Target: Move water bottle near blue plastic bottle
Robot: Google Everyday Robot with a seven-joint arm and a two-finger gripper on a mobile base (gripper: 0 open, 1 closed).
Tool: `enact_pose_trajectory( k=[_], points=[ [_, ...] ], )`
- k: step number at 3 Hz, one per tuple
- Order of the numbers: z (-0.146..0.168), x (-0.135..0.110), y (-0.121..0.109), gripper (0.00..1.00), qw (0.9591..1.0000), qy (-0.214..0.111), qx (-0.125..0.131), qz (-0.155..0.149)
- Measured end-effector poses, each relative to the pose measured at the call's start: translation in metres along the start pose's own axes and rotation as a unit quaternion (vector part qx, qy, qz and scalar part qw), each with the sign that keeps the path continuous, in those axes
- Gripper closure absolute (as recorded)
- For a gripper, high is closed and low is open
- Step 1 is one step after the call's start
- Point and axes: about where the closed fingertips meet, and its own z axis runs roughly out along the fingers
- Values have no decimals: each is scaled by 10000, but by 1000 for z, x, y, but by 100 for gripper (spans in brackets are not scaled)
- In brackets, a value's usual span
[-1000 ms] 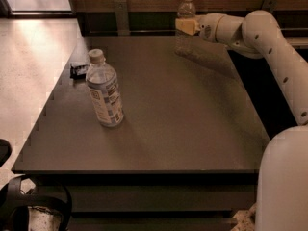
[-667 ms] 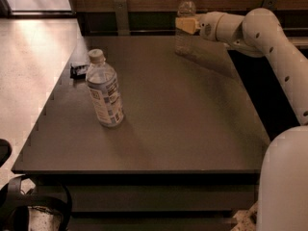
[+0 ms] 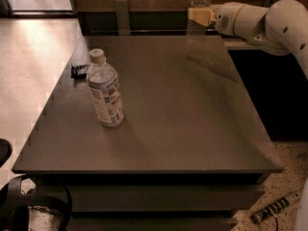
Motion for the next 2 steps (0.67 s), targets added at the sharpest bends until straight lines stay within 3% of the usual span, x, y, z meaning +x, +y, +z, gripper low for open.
enact_pose_trajectory(
  k=[1,2],
  points=[
    [-37,-19,20,100,9999,-120,1,-54],
    [-70,-27,54,100,9996,-177,-64,-211]
  ],
)
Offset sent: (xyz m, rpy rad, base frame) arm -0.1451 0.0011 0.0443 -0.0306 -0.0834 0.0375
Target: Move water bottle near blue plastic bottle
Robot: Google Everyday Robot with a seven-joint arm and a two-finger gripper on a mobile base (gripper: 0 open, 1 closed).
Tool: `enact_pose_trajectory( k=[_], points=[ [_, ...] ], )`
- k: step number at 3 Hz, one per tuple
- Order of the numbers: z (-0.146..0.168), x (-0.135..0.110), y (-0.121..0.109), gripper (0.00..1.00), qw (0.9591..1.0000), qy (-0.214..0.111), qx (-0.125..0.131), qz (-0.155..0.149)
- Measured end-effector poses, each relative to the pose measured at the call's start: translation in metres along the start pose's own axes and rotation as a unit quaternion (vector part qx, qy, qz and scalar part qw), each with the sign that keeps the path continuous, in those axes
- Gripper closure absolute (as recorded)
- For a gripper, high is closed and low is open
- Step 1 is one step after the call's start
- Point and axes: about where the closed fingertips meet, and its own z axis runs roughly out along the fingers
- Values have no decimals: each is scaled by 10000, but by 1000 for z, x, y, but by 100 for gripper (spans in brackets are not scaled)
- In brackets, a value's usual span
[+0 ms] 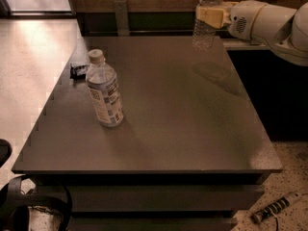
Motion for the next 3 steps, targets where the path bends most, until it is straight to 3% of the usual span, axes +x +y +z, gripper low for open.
enact_pose_trajectory(
  k=[1,2,3],
  points=[
    [-21,12,60,100,9985,155,-410,-335],
    [-29,33,109,100,9936,367,-928,-527],
    [-37,44,138,100,9887,378,-1329,-585]
  ],
)
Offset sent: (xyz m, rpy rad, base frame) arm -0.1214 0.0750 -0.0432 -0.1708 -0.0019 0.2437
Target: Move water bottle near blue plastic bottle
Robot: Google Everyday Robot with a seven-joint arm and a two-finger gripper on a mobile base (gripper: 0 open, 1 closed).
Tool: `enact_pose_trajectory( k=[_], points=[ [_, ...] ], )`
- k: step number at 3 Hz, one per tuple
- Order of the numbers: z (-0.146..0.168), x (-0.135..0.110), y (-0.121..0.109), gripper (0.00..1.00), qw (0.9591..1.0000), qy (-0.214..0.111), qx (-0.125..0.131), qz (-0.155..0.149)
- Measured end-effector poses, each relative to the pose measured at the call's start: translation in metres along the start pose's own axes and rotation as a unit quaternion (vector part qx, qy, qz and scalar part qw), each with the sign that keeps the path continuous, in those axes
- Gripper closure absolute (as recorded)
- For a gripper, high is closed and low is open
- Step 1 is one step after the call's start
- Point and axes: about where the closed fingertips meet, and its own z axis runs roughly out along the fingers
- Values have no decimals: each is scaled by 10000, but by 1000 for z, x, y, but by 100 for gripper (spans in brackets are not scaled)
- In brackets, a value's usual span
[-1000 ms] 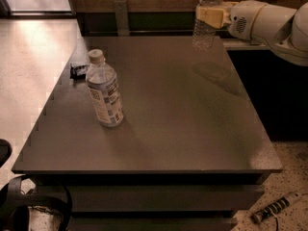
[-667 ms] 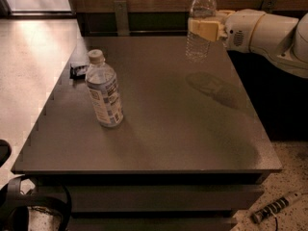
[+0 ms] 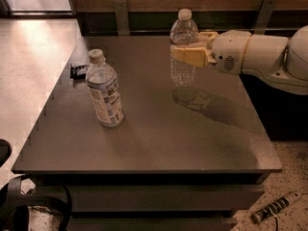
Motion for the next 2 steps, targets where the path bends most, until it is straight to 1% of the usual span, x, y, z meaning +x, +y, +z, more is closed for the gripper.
enact_pose_trajectory(
  k=[1,2],
  points=[
    [-2,9,36,100,9986,-91,-515,-52],
    [2,21,70,100,9945,-159,-1032,-29]
  ],
)
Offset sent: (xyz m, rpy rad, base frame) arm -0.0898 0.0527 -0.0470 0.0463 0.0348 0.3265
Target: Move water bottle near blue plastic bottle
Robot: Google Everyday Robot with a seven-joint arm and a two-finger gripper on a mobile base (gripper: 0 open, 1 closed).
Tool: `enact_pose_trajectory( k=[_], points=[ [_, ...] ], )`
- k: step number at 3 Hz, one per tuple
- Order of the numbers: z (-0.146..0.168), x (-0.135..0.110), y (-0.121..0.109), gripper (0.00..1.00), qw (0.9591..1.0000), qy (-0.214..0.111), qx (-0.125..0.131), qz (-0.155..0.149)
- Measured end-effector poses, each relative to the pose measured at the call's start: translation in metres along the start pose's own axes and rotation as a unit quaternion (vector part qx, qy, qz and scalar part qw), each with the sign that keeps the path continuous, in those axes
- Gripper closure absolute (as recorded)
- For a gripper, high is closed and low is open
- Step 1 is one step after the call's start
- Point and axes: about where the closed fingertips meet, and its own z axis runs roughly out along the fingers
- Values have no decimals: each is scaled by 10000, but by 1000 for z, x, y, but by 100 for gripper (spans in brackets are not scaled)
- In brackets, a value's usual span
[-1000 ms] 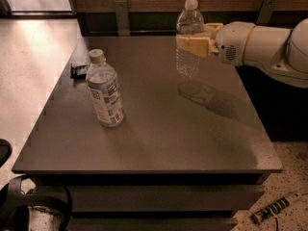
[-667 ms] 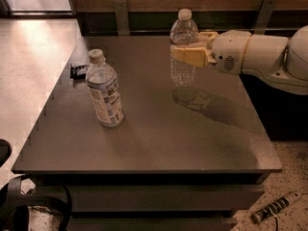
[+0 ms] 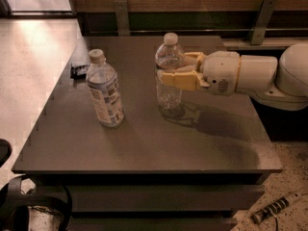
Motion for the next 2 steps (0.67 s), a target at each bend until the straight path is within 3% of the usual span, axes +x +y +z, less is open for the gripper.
enact_pose_trajectory(
  k=[1,2],
  points=[
    [13,9,21,100,9986,-107,-511,30],
    [24,17,33,100,9961,-165,-859,116]
  ],
)
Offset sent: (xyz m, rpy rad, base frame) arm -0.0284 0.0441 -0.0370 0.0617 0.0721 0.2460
